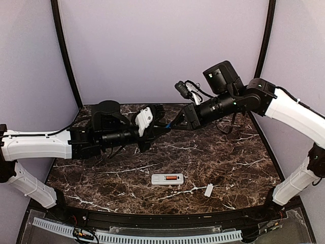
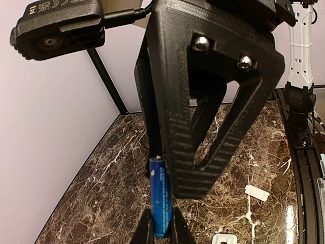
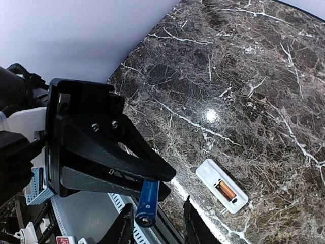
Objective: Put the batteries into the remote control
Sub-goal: Pass from the left arm to the right, then load the battery into the battery compartment.
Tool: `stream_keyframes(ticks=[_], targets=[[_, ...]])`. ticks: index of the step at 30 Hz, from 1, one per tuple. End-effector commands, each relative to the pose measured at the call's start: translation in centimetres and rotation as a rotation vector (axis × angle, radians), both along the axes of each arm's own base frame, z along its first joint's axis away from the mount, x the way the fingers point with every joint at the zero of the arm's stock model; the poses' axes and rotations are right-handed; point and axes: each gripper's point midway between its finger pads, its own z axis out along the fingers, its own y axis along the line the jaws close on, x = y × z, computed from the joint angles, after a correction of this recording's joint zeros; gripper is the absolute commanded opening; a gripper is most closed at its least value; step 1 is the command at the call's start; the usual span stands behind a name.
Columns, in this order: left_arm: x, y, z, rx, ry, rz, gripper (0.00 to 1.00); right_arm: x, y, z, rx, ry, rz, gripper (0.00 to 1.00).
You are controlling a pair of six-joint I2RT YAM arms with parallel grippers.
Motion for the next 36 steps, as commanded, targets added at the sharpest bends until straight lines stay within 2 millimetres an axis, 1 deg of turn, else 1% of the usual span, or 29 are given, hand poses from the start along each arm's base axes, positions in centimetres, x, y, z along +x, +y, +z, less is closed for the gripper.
stream_keyframes(ticks=[1,6,10,15,19,20,22,25,26,27,28,29,30,31,32,33,34,35,36], targets=[[-0.3,0.1,-0.3,0.011,-0.002,-0.013,0.00,0.7,0.6,1.2,0.040,-0.033,-0.002,0.30],[-0.4,0.1,-0.6,0.017,0.001,-0.014,0.00,1.3,0.8,1.2,0.036,-0.040,-0.011,0.31],[-0.3,0.2,-0.6,0.020,-0.001,-0.011,0.00,1.3,0.9,0.9,0.029,-0.034,-0.005,0.23],[-0.4,0.1,-0.9,0.029,0.003,-0.014,0.00,1.3,0.8,1.0,0.031,-0.034,-0.002,0.16],[-0.4,0.1,-1.3,0.040,0.002,-0.017,0.00,1.1,0.8,1.0,0.031,-0.031,0.010,0.03],[-0.4,0.1,-1.4,0.043,0.002,-0.018,0.00,1.0,0.8,0.9,0.032,-0.029,0.015,0.01],[-0.4,0.1,-1.6,0.051,0.001,-0.018,0.00,0.9,0.8,0.6,0.025,-0.022,0.020,0.00],[-0.4,0.3,-2.0,0.061,0.002,-0.015,0.00,1.0,0.5,-0.5,0.003,0.005,0.008,0.00],[-0.5,0.3,-2.3,0.072,0.008,-0.018,0.02,1.0,0.3,-1.0,-0.005,0.021,-0.004,0.00],[-0.5,0.2,-2.5,0.079,0.013,-0.022,0.23,1.1,0.1,-1.5,-0.012,0.035,-0.016,0.00],[-0.8,0.3,-3.1,0.103,0.031,-0.032,0.38,1.2,-0.2,-2.0,-0.017,0.051,-0.030,0.00],[-0.9,0.3,-3.4,0.117,0.037,-0.039,0.60,1.3,-0.5,-2.5,-0.019,0.067,-0.046,0.00],[-1.2,0.4,-4.3,0.154,0.063,-0.054,0.67,1.4,-0.9,-3.1,-0.018,0.088,-0.063,0.00],[-1.5,0.4,-4.7,0.168,0.074,-0.064,0.74,1.5,-1.3,-3.8,-0.017,0.107,-0.081,0.00],[-2.1,0.6,-5.8,0.204,0.105,-0.089,0.76,1.7,-1.5,-4.4,-0.012,0.124,-0.102,0.00],[-2.4,0.8,-6.4,0.227,0.121,-0.103,0.80,1.9,-2.1,-5.3,-0.014,0.143,-0.126,0.00],[-3.2,1.0,-7.8,0.273,0.156,-0.135,0.82,2.1,-2.5,-6.0,-0.015,0.161,-0.145,0.00],[-3.5,1.3,-8.8,0.306,0.172,-0.152,0.84,2.1,-3.1,-7.4,-0.027,0.182,-0.166,0.00],[-4.1,1.7,-10.7,0.369,0.216,-0.170,0.86,2.2,-3.6,-8.2,-0.028,0.194,-0.185,0.00]])
